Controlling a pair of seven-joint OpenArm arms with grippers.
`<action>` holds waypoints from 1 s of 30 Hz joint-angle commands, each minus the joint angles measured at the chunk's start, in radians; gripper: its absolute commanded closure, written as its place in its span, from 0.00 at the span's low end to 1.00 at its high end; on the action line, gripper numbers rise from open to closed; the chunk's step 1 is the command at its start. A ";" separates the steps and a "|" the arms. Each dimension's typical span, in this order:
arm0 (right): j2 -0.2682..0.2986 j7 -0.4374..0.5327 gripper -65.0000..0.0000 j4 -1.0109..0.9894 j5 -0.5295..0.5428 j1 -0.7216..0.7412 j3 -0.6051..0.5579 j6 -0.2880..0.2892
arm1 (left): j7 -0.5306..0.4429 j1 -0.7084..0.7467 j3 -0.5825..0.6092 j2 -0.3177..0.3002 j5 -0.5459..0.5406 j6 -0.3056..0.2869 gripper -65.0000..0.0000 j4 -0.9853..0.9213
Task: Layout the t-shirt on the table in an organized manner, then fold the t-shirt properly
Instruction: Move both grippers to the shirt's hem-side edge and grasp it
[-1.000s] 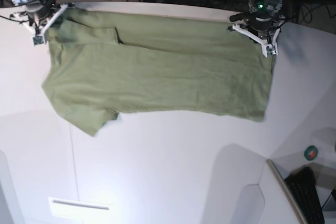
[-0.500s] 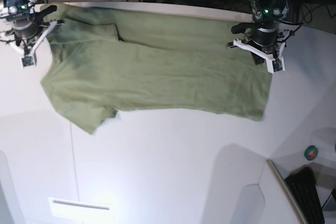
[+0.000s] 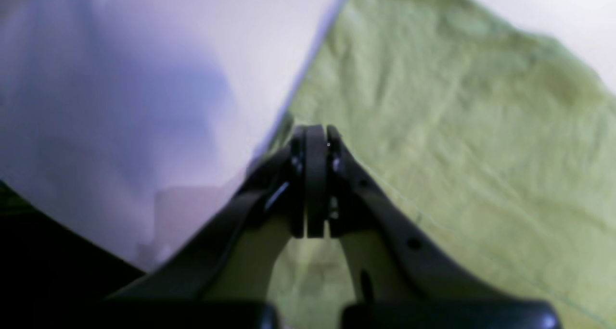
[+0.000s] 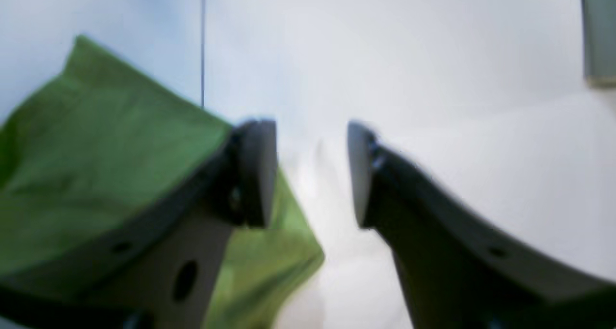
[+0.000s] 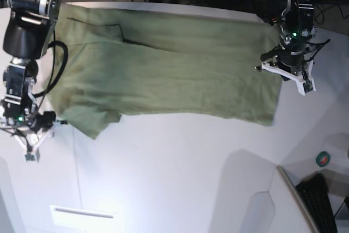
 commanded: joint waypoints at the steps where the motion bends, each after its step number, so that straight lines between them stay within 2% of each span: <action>1: 0.013 0.015 0.54 -0.020 0.002 0.047 0.000 0.000 | -0.005 -0.002 -0.025 -0.010 0.004 -0.003 1.00 0.017; 3: 0.013 0.015 0.47 -0.093 0.002 0.093 -0.029 0.001 | -0.005 -0.003 -0.059 -0.011 0.004 -0.005 1.00 0.017; 5: 0.013 0.017 0.39 -0.166 0.002 0.135 -0.106 0.001 | -0.005 -0.003 -0.077 -0.013 0.004 -0.006 1.00 0.017; 7: 0.010 0.032 0.34 -0.198 0.004 0.153 -0.164 0.001 | -0.008 0.000 -0.086 -0.013 0.004 -0.006 0.86 0.017; 10: -0.010 0.087 0.33 -0.216 0.005 0.159 -0.210 0.001 | -0.010 0.000 -0.089 -0.014 0.004 -0.006 0.64 0.015; 14: -0.031 0.100 0.33 -0.291 0.005 0.197 -0.213 0.001 | -0.011 -0.011 -0.089 -0.014 0.004 -0.008 0.45 -0.015; 15: -0.033 0.107 0.33 -0.327 0.005 0.216 -0.213 0.001 | -0.011 -0.023 -0.089 -0.014 0.004 -0.025 0.43 -0.029; 18: -0.033 0.186 0.33 -0.448 0.005 0.259 -0.213 0.001 | -0.013 -0.037 -0.093 -0.014 0.009 -0.146 0.42 -0.083; 20: -0.033 0.218 0.33 -0.520 0.005 0.282 -0.213 0.001 | -0.013 -0.051 -0.114 -0.011 0.010 -0.187 0.42 -0.101; 24: -0.031 0.270 0.33 -0.588 0.005 0.285 -0.215 0.001 | -0.013 -0.059 -0.162 -0.010 0.010 -0.237 0.42 -0.118; 28: -0.030 0.307 0.34 -0.623 0.005 0.283 -0.215 0.001 | -0.011 -0.085 -0.174 -0.014 0.010 -0.240 0.42 -0.134; 30: -0.030 0.312 0.40 -0.621 0.005 0.280 -0.215 0.001 | -0.011 -0.095 -0.174 -0.016 0.012 -0.240 0.43 -0.149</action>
